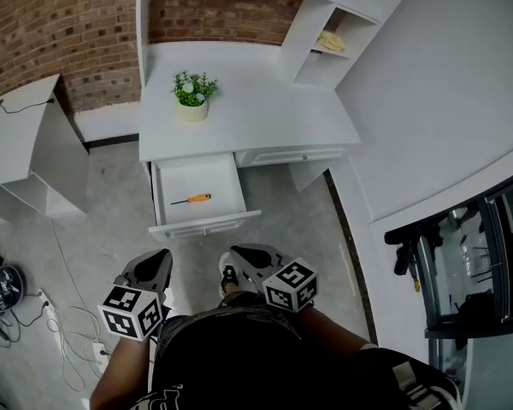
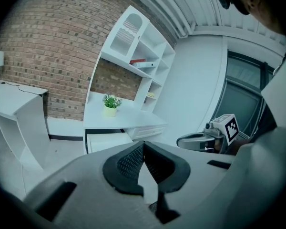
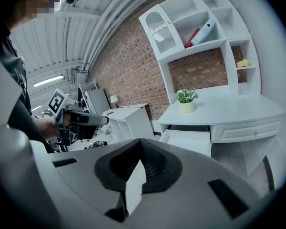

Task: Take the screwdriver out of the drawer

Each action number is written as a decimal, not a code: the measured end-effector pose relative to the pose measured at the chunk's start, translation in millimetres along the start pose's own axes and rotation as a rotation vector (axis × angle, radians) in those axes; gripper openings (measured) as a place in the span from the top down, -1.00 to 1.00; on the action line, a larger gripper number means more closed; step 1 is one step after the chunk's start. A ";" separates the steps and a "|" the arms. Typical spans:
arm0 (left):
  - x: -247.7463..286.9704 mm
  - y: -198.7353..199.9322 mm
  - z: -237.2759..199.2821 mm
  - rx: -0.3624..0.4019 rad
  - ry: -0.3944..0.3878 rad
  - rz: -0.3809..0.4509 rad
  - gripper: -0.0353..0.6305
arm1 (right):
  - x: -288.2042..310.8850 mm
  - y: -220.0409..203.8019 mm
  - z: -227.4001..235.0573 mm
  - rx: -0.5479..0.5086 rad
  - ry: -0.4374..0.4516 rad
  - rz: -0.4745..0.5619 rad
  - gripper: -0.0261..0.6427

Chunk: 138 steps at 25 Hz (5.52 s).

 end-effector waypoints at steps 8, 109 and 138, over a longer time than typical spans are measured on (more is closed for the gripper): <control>56.8 28.8 0.7 -0.019 0.032 -0.024 0.84 | 12.7 21.6 63.1 0.029 0.032 -0.010 0.90; 90.5 21.4 -261.5 -0.265 0.266 -0.275 0.84 | 395.3 -151.2 216.7 -0.997 0.229 -1.043 0.68; 112.0 45.5 -245.7 -0.204 0.219 -0.218 0.84 | 369.4 -121.3 221.7 -0.705 0.170 -1.013 0.66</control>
Point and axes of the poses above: the fingertips, and each gripper's own axes: x forward along the fingers, z to its right, y out of its top, the point moved 7 cm from there along -x, backward along the fingers, and after that the axes turned 1 degree about z, right-handed, at the moved point
